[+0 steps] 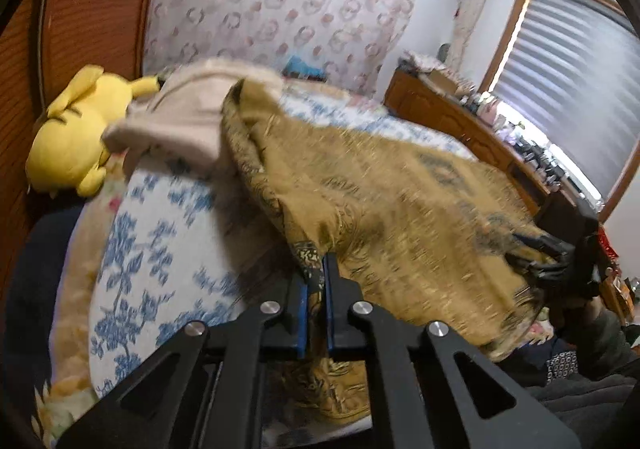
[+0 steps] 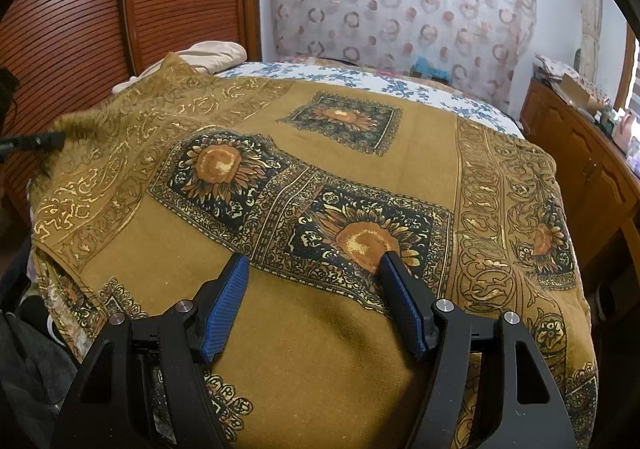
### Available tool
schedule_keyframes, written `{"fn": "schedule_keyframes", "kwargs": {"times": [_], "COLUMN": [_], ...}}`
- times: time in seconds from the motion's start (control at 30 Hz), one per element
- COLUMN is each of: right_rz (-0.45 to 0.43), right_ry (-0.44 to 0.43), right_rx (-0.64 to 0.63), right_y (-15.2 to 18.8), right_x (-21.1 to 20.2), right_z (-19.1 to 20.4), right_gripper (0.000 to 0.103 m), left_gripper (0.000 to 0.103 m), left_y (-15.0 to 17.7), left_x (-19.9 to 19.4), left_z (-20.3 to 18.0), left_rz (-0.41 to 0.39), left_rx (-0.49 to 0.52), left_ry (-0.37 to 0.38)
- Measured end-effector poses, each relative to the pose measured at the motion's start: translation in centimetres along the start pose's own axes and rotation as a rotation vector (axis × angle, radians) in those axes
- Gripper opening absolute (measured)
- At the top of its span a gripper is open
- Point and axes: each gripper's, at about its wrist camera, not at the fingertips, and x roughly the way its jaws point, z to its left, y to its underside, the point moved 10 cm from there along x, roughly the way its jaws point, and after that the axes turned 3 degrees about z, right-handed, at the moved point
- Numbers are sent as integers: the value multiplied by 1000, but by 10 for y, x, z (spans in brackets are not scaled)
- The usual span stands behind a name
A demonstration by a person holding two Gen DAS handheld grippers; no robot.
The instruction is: Fold small clothes
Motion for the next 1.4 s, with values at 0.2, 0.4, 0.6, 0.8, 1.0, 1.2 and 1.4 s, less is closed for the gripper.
{"fn": "schedule_keyframes", "kwargs": {"times": [0.2, 0.4, 0.6, 0.8, 1.0, 1.2, 1.4], "right_rz": [15, -6, -43, -75, -108, -127, -135], "right_ry": [-16, -1, 16, 38, 46, 53, 63], "right_rx": [33, 97, 151, 197, 231, 267, 301], "right_y": [-5, -1, 10, 23, 35, 46, 57], "right_x": [-4, -21, -49, -75, -93, -105, -114], "right_z": [-5, -29, -60, -85, -102, -120, -135], "right_gripper": [69, 70, 70, 69, 69, 69, 69], "left_gripper": [3, 2, 2, 2, 2, 2, 2], "left_y": [-36, -70, -95, -112, -119, -117, -103], "left_x": [-3, 12, 33, 66, 89, 108, 131], "left_z": [-42, -103, -177, -254, -322, -392, -437], "left_rz": [-40, -43, -28, 23, 63, 99, 152], "left_rx": [80, 180, 294, 394, 463, 549, 590], "left_ry": [67, 154, 242, 318, 384, 435, 449]}}
